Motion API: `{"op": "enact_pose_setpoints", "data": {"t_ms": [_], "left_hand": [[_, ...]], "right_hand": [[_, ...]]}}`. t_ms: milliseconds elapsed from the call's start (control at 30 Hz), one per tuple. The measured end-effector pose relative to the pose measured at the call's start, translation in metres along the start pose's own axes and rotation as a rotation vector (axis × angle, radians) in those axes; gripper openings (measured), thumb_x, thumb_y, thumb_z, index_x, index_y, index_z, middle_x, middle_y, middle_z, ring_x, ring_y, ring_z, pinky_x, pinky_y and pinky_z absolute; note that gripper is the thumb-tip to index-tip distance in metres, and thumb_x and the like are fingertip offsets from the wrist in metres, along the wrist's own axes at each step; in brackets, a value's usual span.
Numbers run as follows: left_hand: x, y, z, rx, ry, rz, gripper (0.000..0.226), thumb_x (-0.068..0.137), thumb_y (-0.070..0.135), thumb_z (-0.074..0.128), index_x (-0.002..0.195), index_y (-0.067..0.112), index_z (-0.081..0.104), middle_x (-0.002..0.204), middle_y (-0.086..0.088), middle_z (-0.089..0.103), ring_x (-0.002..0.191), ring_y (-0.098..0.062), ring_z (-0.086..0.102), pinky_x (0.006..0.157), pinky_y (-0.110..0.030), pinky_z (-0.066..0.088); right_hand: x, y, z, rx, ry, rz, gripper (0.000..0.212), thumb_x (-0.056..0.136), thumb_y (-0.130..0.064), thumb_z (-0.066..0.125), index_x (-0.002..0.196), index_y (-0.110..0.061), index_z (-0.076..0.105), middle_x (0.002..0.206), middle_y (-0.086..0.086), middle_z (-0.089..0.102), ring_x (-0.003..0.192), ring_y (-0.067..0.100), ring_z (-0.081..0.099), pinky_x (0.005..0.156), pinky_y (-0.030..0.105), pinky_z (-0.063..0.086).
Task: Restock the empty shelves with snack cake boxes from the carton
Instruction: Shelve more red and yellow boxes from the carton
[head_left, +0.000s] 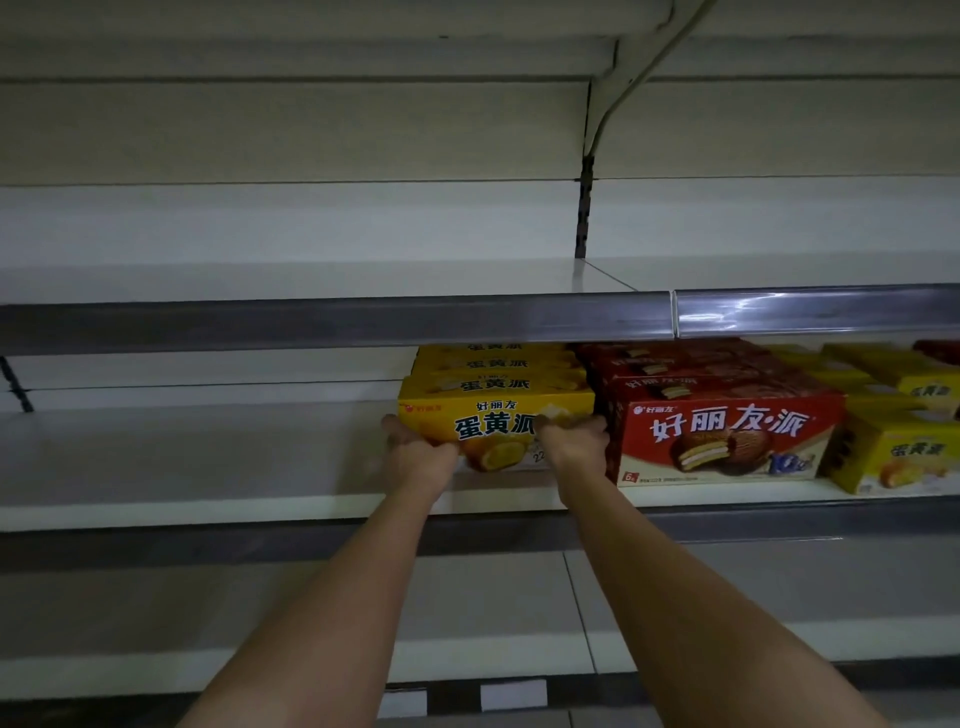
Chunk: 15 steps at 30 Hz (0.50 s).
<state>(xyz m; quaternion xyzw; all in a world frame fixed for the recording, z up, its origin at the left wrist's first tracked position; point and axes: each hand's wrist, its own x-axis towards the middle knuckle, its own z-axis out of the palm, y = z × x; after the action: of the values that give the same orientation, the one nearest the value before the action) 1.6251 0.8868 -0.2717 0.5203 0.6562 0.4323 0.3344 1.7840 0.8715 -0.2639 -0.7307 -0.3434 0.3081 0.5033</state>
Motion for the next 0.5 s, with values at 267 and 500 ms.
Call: {"op": "enact_pose_setpoints", "data": {"t_ms": [267,500], "left_hand": [[-0.001,0.002,-0.018,-0.013,-0.116,-0.013,0.058,0.081,0.031,0.071,0.125,0.013,0.039,0.114,-0.008,0.056,0.1,-0.029,0.058,0.074,-0.036,0.044],[-0.036,0.011,-0.021,0.029,-0.052,0.08,0.034,0.093,0.029,0.057,0.122,0.013,0.048,0.117,-0.013,0.059,0.101,-0.032,0.059,0.078,-0.036,0.045]], "right_hand": [[-0.021,-0.002,-0.006,0.021,-0.068,-0.025,0.072,0.082,-0.03,0.063,0.141,-0.009,0.029,0.137,0.014,0.044,0.125,0.034,0.047,0.104,0.044,0.041],[-0.067,0.006,-0.047,-0.019,-0.045,0.067,0.065,0.091,-0.034,0.06,0.144,-0.008,0.033,0.141,0.014,0.045,0.128,0.032,0.044,0.104,0.04,0.037]]}}
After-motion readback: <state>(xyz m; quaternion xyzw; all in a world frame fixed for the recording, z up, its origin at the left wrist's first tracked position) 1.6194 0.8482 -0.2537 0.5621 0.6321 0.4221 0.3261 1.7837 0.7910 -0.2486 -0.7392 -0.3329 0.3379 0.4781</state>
